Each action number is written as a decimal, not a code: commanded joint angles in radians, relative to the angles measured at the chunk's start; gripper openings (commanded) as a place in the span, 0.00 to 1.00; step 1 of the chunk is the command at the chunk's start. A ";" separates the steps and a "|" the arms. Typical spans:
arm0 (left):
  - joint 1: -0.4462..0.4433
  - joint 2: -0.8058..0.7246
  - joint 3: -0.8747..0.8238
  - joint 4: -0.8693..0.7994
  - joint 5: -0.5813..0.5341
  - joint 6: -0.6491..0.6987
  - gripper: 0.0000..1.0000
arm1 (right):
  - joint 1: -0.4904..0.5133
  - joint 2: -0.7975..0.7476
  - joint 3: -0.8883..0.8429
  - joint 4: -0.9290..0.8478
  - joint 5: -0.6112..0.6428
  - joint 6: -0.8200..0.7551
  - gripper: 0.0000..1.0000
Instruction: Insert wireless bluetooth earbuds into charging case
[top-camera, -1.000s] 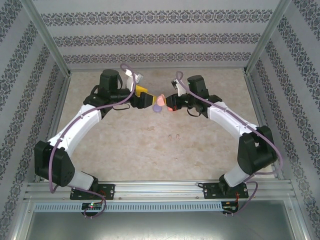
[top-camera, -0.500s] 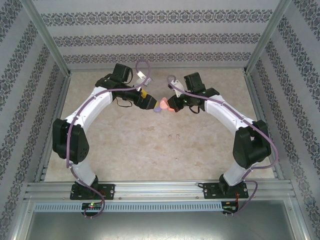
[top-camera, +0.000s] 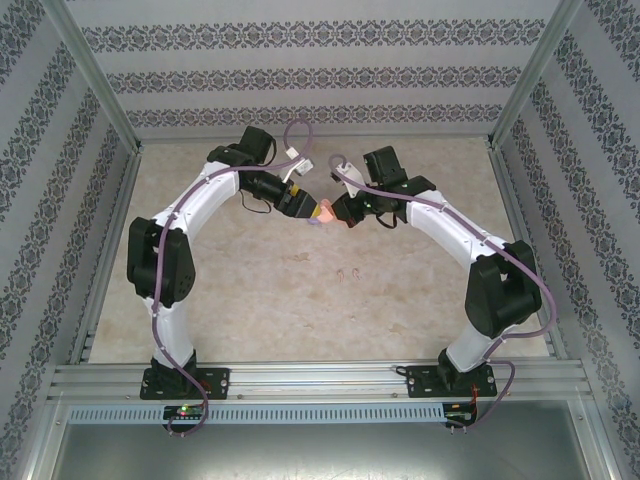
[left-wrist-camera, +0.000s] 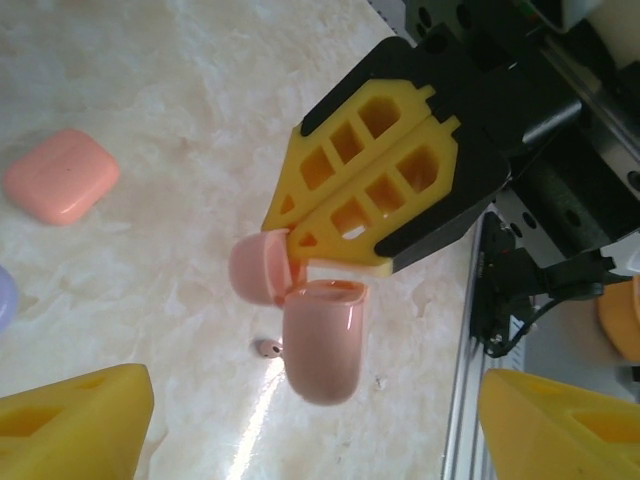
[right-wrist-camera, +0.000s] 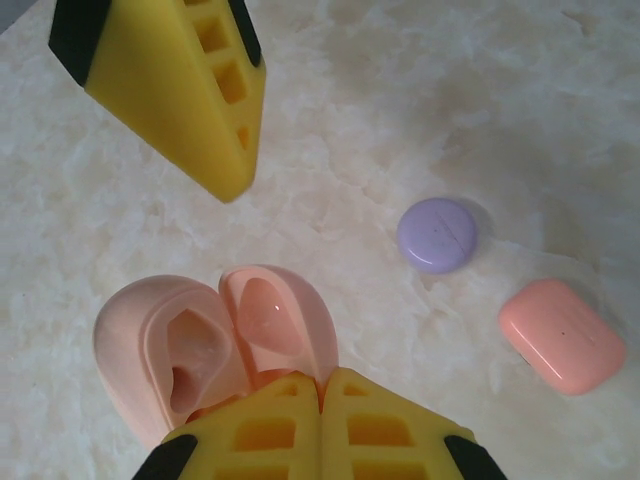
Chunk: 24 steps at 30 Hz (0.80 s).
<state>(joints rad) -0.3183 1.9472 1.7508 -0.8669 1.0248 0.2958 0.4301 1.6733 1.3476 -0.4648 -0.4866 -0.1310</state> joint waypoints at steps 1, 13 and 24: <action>0.008 0.022 0.045 -0.074 0.077 0.052 0.82 | 0.012 -0.008 0.039 -0.003 -0.029 -0.006 0.00; 0.008 0.048 0.050 -0.105 0.115 0.066 0.77 | 0.027 -0.012 0.061 -0.002 -0.039 0.004 0.00; 0.007 0.064 0.064 -0.134 0.139 0.088 0.63 | 0.042 0.000 0.082 -0.005 -0.039 0.011 0.00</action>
<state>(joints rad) -0.3187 1.9934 1.7863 -0.9539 1.1267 0.3416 0.4580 1.6730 1.3941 -0.4679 -0.5053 -0.1299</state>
